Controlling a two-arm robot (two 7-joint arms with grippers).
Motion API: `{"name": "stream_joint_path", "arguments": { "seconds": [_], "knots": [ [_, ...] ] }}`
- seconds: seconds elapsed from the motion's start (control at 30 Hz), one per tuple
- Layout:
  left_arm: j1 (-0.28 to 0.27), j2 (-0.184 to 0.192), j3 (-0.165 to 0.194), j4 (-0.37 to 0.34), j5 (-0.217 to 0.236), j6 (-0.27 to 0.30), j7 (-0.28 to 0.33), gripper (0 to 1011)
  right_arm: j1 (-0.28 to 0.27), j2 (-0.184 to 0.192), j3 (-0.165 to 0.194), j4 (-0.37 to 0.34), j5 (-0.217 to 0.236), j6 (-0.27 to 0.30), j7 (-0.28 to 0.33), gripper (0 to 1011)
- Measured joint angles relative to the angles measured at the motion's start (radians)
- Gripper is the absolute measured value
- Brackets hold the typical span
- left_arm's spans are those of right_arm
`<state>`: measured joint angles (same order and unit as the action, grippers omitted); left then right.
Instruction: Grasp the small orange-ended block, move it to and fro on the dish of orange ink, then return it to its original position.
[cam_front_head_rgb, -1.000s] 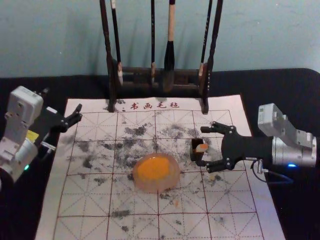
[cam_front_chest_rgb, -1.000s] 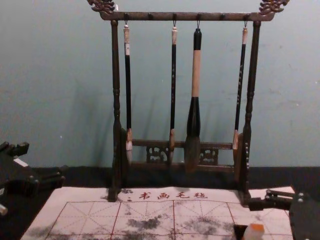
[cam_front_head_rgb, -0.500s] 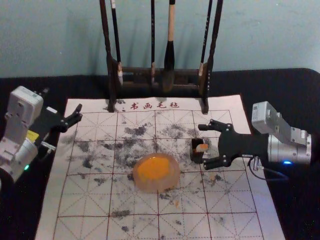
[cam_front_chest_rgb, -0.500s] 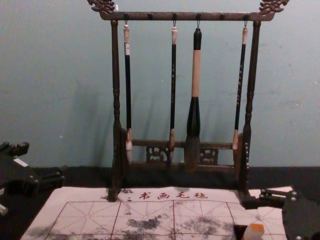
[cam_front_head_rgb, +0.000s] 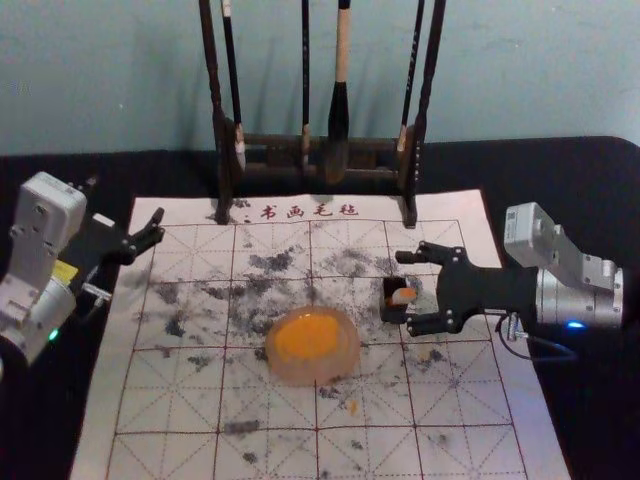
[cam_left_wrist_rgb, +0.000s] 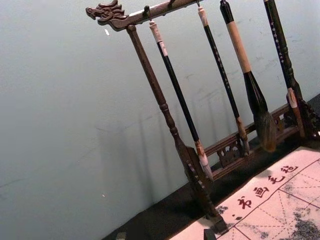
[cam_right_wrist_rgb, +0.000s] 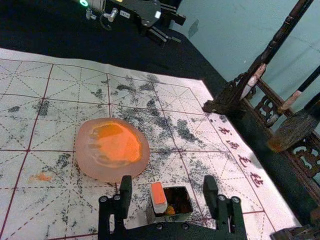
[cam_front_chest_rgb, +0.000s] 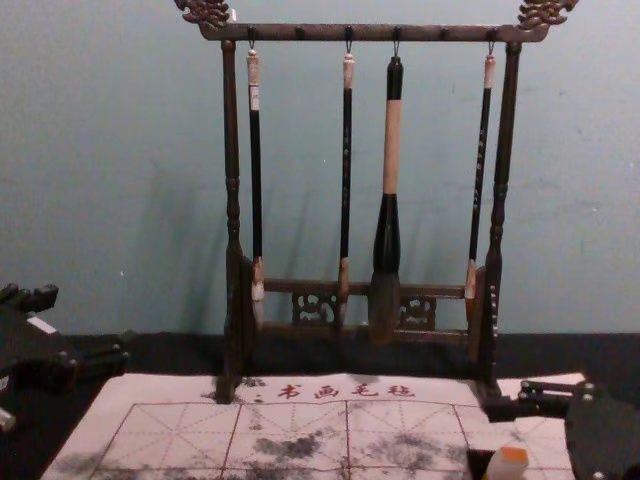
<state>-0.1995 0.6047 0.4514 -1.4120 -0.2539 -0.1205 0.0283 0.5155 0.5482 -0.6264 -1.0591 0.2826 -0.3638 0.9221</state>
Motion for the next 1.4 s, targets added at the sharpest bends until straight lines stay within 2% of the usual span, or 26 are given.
{"name": "stream_joint_path", "arguments": {
  "seconds": [0.1, 0.13, 0.2, 0.23, 0.27, 0.33, 0.43, 0.53, 0.63, 0.87, 1.23, 1.4],
  "knots": [
    [0.000, 0.000, 0.000, 0.000, 0.000, 0.000, 0.000, 1001, 0.000, 0.000, 0.000, 0.000, 0.000, 0.000, 0.000, 860],
    [0.000, 0.000, 0.000, 0.000, 0.000, 0.000, 0.000, 1001, 0.000, 0.000, 0.000, 0.000, 0.000, 0.000, 0.000, 860],
    [0.000, 0.000, 0.000, 0.000, 0.000, 0.000, 0.000, 1001, 0.000, 0.001, 0.000, 0.000, 0.001, 0.000, 0.000, 763],
    [0.000, 0.000, 0.000, 0.000, 0.000, 0.000, 0.000, 1001, 0.000, 0.001, 0.000, 0.000, 0.001, 0.000, 0.000, 763],
    [0.000, 0.000, 0.000, 0.000, 0.000, 0.000, 0.000, 1001, 0.000, 0.001, 0.000, -0.001, 0.001, 0.000, 0.000, 707],
    [0.000, 0.000, 0.000, 0.000, 0.000, 0.000, 0.000, 1001, -0.001, 0.001, 0.001, -0.001, 0.001, 0.000, 0.001, 678],
    [0.000, 0.000, 0.000, 0.000, 0.000, 0.000, 0.000, 1001, -0.001, 0.001, 0.001, -0.001, 0.001, 0.000, 0.001, 548],
    [0.000, 0.000, 0.000, 0.000, 0.000, 0.000, 0.000, 1001, -0.001, 0.001, 0.000, -0.001, 0.001, 0.000, 0.001, 476],
    [0.000, 0.000, 0.000, 0.000, 0.000, 0.000, 0.000, 1001, -0.001, 0.001, 0.001, -0.001, 0.002, 0.000, 0.001, 343],
    [0.000, 0.000, 0.000, 0.000, 0.000, 0.000, 0.000, 1001, -0.001, 0.001, 0.000, -0.001, 0.002, 0.001, 0.002, 143],
    [0.000, 0.000, 0.000, 0.000, 0.000, 0.000, 0.000, 1001, -0.001, 0.001, 0.000, -0.001, 0.002, 0.001, 0.002, 132],
    [0.000, 0.000, 0.000, 0.000, 0.000, 0.000, 0.000, 1001, -0.005, 0.005, 0.007, -0.019, 0.023, 0.027, 0.003, 132]
  ]
}}
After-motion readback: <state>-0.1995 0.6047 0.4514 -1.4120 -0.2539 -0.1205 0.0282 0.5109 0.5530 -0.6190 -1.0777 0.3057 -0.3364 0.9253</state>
